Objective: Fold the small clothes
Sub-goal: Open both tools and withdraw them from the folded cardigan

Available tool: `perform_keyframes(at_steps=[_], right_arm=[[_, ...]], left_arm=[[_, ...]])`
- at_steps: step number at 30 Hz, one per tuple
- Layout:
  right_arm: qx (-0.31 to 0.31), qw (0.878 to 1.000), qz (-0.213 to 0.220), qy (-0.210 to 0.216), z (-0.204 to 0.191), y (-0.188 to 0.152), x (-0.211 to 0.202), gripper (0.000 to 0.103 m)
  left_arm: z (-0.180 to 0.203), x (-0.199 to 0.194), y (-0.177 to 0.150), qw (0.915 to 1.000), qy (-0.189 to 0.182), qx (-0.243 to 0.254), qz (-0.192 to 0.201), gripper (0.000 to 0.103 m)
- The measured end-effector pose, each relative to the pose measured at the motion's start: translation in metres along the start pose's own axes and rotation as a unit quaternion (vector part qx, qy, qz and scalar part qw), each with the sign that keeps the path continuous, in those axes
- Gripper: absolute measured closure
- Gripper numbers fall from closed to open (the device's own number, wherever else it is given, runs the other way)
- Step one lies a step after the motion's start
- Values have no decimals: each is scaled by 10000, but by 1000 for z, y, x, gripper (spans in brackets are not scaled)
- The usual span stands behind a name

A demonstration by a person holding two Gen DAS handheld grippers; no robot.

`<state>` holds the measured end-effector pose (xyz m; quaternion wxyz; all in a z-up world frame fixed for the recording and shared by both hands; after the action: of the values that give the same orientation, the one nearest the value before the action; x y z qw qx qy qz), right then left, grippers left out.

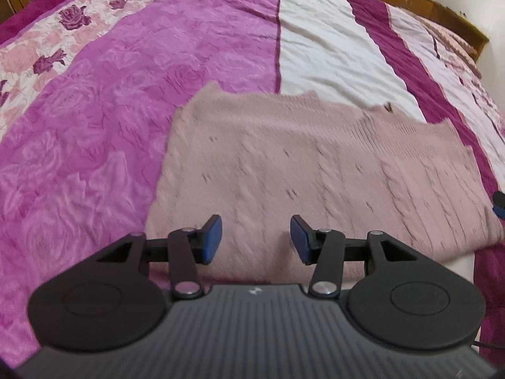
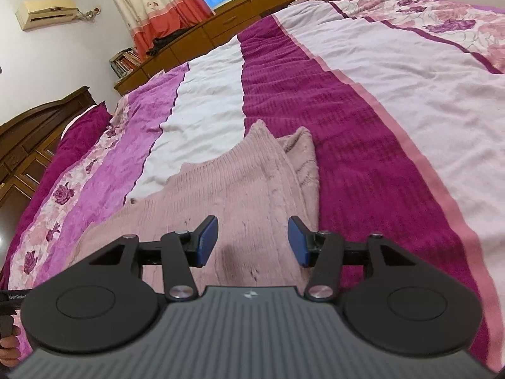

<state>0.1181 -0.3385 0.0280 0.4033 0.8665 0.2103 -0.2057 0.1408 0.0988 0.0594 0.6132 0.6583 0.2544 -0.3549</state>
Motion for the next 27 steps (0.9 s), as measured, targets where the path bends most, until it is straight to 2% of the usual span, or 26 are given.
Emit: perform_keyframes(at_steps=[2,3,4,11,13,21,27], right_arm=[[8,10000,15,-41,3,-2,-8,38],[27,10000,33,-78,5,-3,-11,31],[46,9999,62,-120,8,-3,-15,28],[185,9993,-98,-310,29,-8,-23,26],[273,9989,-161,-340,36,-10,-24,24],[498,9976,-443,-171,48,-15,-22,22],[732,9954,-611,93,51,-13,-14,15]], left_arm=[[9,-4,-5,10000,60,76,-15,53],[14,-6,-7,9999,61,104,-41,51],[17,-8,-10,9999,47,109,-58,48],[36,-12,-26,9995,240,40,-222,44],[40,-12,-29,9991,343,20,-259,38],[51,-18,-34,9987,437,-24,-274,36],[59,-18,-38,9981,528,62,-314,36]])
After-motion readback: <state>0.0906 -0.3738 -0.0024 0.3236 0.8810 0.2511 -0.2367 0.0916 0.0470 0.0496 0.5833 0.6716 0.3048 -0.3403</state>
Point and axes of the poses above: each gripper's, at about its wrist camera, not at the fingertips, and x roughly the way its jaws point, z to its right, y to its top, the point moved 2 cm from there along x, roughly the way its jaws point, and after that the axes turned 10 degrees about x, right-handed, at the moved point
